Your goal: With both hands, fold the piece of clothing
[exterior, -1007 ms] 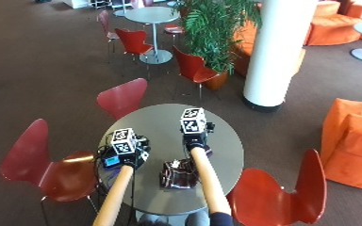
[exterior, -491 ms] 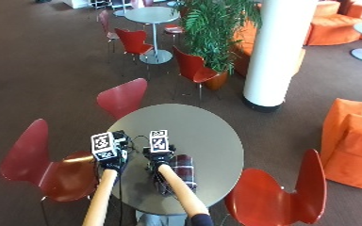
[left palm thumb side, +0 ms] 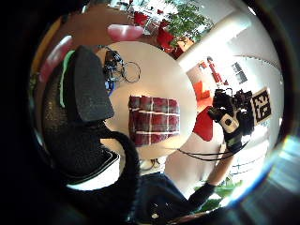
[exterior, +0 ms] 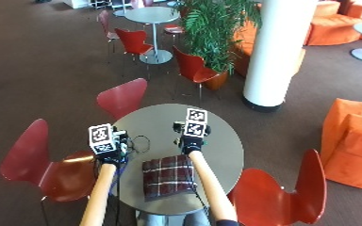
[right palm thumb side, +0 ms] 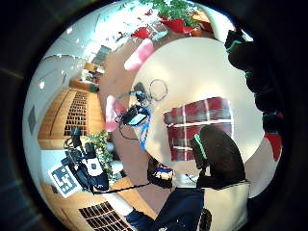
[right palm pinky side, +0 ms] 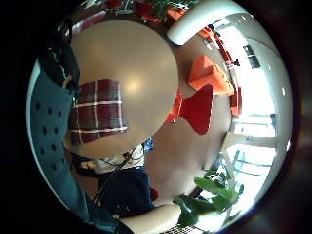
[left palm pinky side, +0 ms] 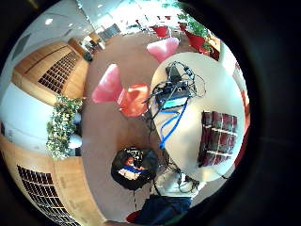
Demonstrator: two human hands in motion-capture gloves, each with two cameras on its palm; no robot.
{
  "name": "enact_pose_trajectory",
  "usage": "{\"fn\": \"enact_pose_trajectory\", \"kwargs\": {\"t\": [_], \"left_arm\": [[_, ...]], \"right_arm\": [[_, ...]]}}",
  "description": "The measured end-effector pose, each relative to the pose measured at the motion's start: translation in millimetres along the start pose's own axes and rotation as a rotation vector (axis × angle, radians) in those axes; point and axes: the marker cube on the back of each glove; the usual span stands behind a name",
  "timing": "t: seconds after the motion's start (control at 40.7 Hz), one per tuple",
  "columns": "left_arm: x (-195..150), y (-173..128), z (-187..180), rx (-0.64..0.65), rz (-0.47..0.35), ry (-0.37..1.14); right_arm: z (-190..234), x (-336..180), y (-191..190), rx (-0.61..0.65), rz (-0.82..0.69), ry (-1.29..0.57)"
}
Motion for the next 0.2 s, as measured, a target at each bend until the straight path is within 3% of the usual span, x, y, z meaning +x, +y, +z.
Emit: {"fn": "enact_pose_trajectory", "kwargs": {"t": [0.196], "left_arm": [[12, 4, -15, -0.024, 0.006, 0.045]], "right_arm": [[-14, 39, 4, -0.003, 0.045, -0.031]]}}
